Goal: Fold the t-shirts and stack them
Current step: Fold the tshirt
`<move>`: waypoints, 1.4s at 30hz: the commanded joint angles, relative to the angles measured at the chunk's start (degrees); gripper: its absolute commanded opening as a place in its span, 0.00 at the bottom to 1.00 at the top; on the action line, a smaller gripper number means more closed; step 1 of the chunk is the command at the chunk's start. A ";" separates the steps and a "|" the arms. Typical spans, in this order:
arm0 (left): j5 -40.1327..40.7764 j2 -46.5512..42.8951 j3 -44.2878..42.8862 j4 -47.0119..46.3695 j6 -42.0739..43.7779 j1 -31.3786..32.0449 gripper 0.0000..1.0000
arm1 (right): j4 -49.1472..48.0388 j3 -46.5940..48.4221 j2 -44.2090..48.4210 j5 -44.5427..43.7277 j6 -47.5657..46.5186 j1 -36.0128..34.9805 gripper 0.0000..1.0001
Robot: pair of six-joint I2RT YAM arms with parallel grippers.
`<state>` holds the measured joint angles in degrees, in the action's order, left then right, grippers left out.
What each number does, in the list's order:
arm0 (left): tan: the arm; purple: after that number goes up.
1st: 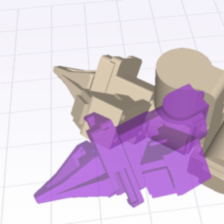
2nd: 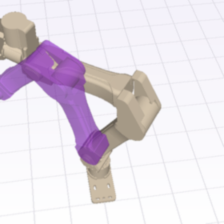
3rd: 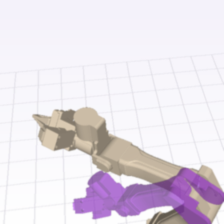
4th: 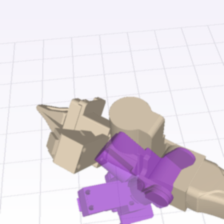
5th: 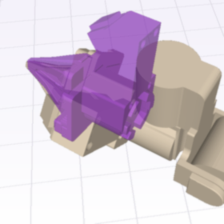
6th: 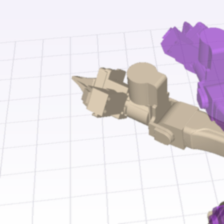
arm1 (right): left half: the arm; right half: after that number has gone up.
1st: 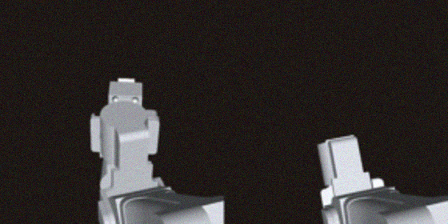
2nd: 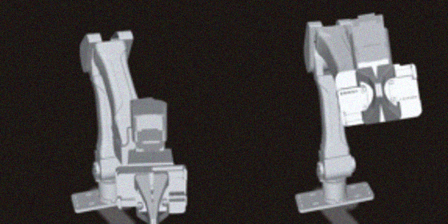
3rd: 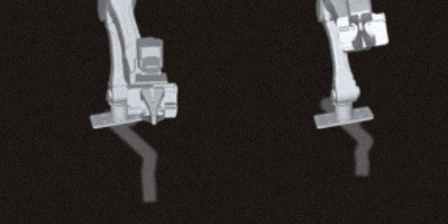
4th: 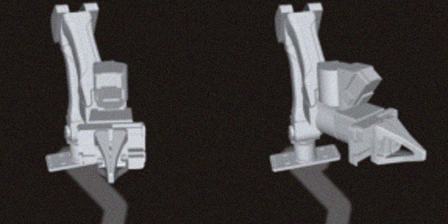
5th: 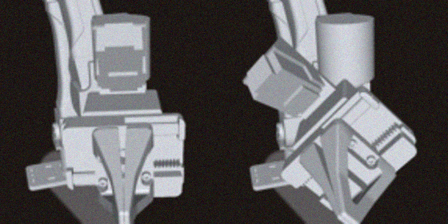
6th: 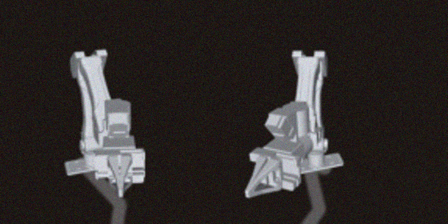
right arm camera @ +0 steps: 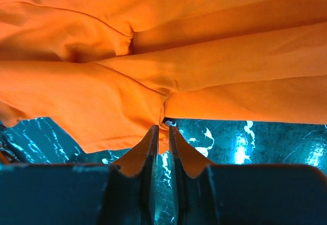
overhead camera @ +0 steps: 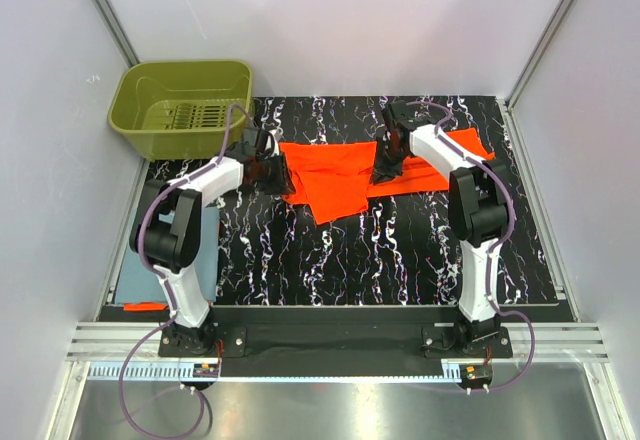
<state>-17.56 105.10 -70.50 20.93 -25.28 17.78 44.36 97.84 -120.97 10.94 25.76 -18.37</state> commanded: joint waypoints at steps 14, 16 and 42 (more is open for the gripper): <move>-3.44 3.71 -0.78 -1.59 1.46 -1.78 0.31 | -0.77 1.12 -4.36 -1.71 0.35 -1.84 0.14; -3.53 3.88 -0.60 -1.59 1.46 -1.87 0.31 | -0.76 1.82 -5.24 -2.15 0.43 -1.76 0.14; -2.04 6.25 -1.30 1.22 3.30 -2.57 0.31 | 3.80 8.86 -4.64 -4.87 -1.85 -0.88 0.28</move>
<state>-20.43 109.69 -69.49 21.17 -23.77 15.79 46.41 106.78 -131.00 7.94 25.28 -19.49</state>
